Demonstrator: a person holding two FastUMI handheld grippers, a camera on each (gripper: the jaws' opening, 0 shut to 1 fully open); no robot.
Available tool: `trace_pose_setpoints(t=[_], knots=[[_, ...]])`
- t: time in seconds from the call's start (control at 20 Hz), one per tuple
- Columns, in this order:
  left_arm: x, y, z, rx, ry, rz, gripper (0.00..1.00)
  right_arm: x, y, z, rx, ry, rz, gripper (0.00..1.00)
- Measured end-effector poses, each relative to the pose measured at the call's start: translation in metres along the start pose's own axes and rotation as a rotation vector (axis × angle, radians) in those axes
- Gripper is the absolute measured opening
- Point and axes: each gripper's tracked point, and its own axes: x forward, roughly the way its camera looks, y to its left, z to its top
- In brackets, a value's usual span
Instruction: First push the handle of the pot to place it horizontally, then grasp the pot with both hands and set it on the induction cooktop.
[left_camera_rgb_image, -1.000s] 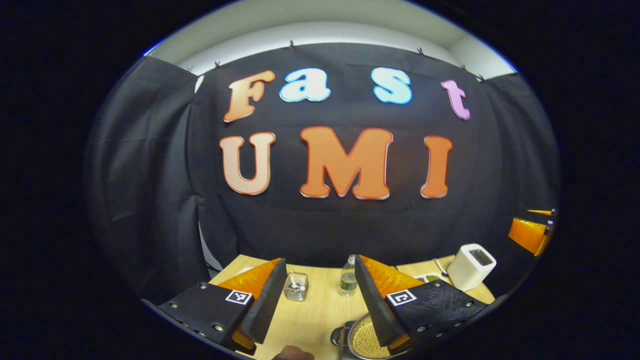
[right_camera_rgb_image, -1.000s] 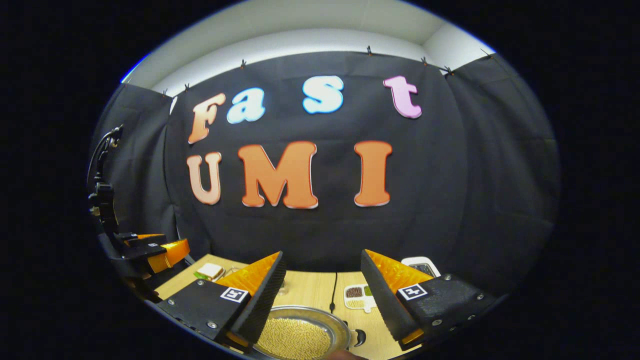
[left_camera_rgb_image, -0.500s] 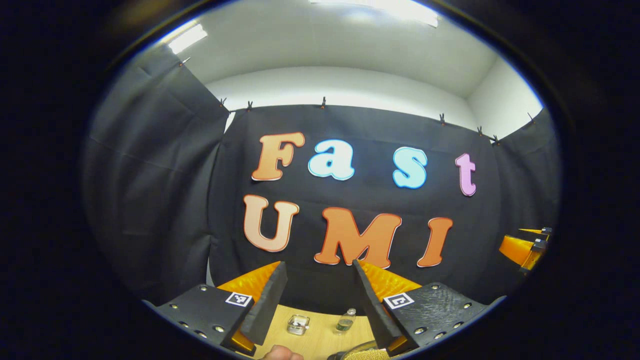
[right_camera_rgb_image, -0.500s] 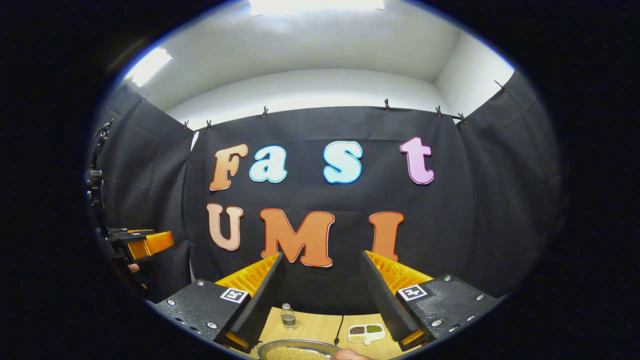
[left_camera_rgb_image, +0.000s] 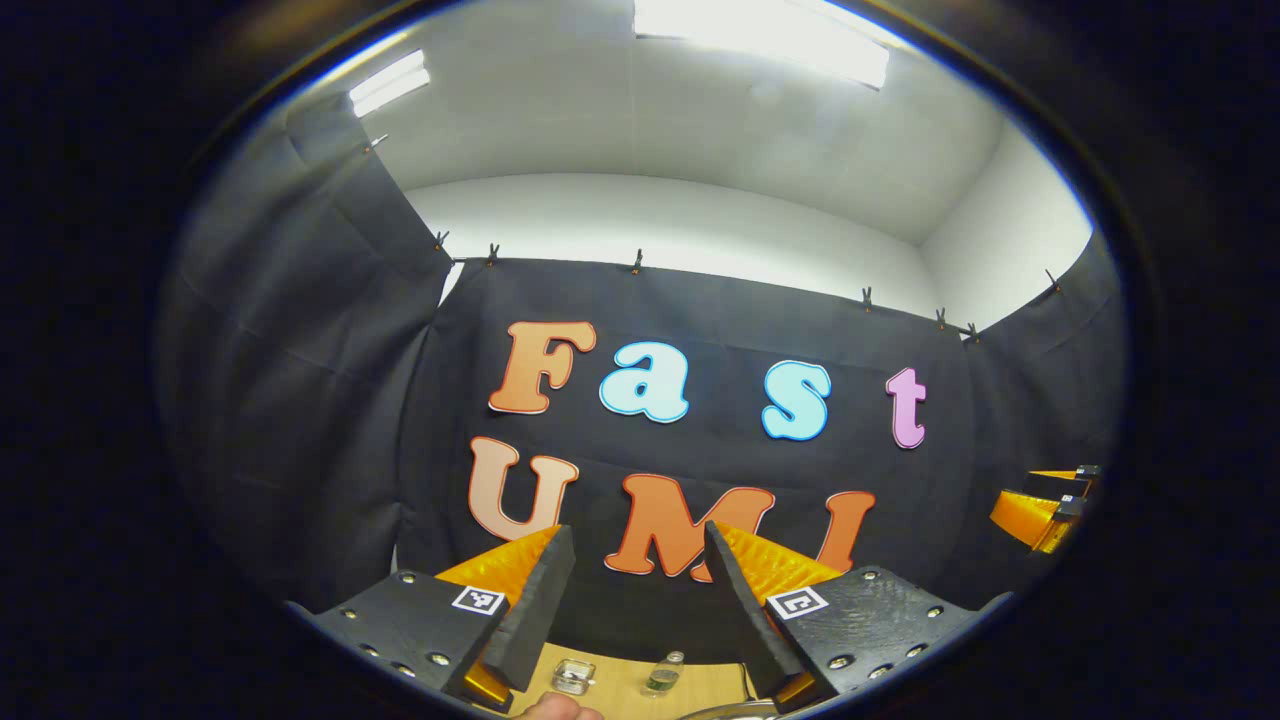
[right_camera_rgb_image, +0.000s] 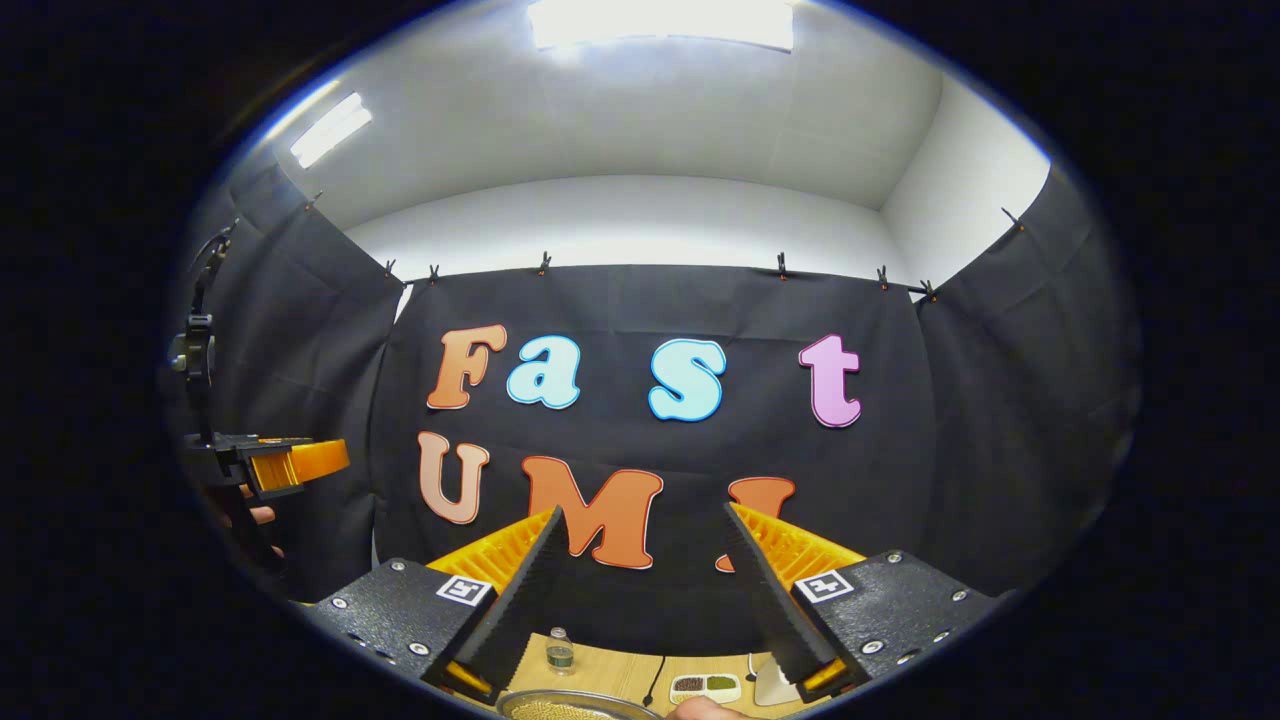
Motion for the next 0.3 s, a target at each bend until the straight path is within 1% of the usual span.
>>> trace_pose_setpoints(t=[0.05, 0.1, 0.15, 0.2, 0.25, 0.3], knots=[[0.002, 0.001, -0.004, -0.014, 0.01, 0.004, 0.77, 0.001, 0.0, -0.003, -0.002, 0.002, -0.001, 0.95], [0.001, 0.004, -0.007, -0.021, 0.015, 0.006, 0.8, 0.002, 0.0, -0.007, -0.003, 0.012, 0.0, 0.95], [0.001, 0.003, -0.009, -0.02, 0.016, 0.005, 0.77, 0.002, 0.0, -0.013, -0.003, 0.023, 0.001, 0.95], [0.0, 0.002, -0.008, -0.014, 0.016, 0.006, 0.77, 0.001, -0.001, -0.016, 0.0, 0.032, 0.001, 0.97], [0.001, 0.001, -0.01, -0.005, 0.018, 0.006, 0.77, 0.001, -0.003, -0.02, 0.005, 0.037, 0.002, 0.97], [0.0, -0.001, -0.011, 0.002, 0.019, 0.004, 0.8, 0.0, -0.005, -0.021, 0.007, 0.039, 0.004, 0.95]])
